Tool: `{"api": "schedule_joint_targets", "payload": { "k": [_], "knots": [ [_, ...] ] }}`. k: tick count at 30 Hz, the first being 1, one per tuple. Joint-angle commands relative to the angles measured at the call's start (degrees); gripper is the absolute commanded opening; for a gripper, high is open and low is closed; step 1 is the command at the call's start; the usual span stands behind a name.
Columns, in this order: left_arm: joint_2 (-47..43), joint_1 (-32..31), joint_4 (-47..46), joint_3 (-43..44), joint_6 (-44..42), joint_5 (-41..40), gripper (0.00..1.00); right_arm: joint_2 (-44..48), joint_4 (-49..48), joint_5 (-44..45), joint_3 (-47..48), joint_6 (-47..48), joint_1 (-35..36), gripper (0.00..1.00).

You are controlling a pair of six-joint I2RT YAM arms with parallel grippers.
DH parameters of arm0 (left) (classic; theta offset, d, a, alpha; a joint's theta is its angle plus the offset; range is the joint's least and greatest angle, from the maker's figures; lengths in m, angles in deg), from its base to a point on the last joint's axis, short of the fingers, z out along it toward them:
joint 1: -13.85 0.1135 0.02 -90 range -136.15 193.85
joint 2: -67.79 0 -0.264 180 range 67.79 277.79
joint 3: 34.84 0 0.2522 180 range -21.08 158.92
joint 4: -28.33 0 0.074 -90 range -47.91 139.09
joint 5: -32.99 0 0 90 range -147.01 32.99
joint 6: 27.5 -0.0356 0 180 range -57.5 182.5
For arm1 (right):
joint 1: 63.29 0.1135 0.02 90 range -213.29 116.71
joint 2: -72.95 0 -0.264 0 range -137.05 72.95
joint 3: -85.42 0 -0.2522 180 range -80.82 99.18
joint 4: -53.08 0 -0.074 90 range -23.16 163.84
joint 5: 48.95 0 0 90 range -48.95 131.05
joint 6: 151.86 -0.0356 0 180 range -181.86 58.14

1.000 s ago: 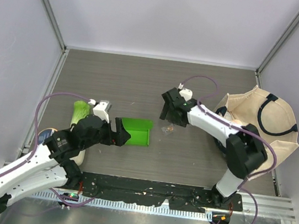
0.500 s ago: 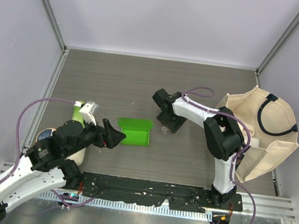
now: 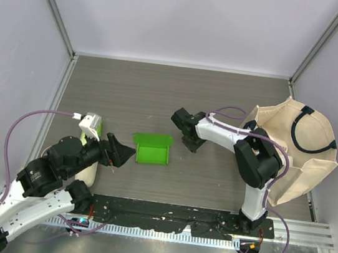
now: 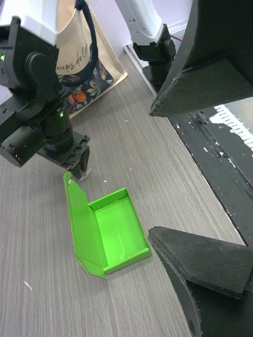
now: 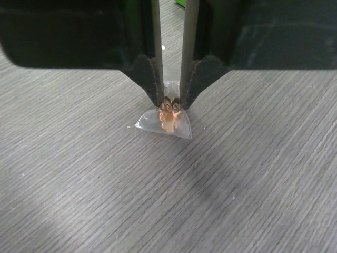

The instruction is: Fold the paper box

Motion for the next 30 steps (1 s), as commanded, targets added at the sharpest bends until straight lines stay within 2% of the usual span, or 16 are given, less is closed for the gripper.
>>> {"api": "schedule_joint_targets", "payload": {
  "k": [1, 5, 10, 16, 21, 22, 26, 29, 30],
  "knots": [
    [0.0, 0.2, 0.6, 1.8, -1.1, -1.4, 0.90, 3.2, 1.3, 6.2, -3.8, 0.4, 2.4, 0.13],
    [0.8, 0.3, 1.6, 1.9, -0.9, -3.5, 0.90, 8.3, 1.3, 11.1, -6.7, 3.1, 5.7, 0.07],
    [2.7, 0.3, 3.2, 2.6, -1.2, -9.1, 0.90, 15.9, 0.2, 16.7, -11.3, 4.2, 16.5, 0.07],
    [4.7, 0.2, 5.9, 2.2, 2.4, -16.1, 0.91, 20.4, -11.4, 20.2, -13.0, 13.9, 29.1, 0.07],
    [4.7, 0.2, 5.9, -1.1, 5.7, -18.6, 0.90, 20.5, -25.4, 20.3, -12.9, 29.1, 30.9, 0.07],
    [4.7, 0.3, 5.6, -1.6, 6.5, -18.5, 0.91, 20.1, -31.1, 20.2, -13.0, 32.5, 30.9, 0.09],
    [5.0, 0.3, 5.4, -3.7, 8.3, -17.9, 0.90, 16.5, -38.5, 14.7, -11.7, 43.1, 28.5, 0.17],
    [6.9, 0.2, 4.8, -4.1, 8.2, -16.9, 0.91, 15.7, -43.9, 11.1, -14.0, 49.7, 27.1, 0.27],
    [7.7, 0.2, 4.6, -4.2, 8.2, -17.1, 0.93, 15.4, -44.5, 9.9, -14.4, 50.8, 25.7, 0.44]
  ]
}}
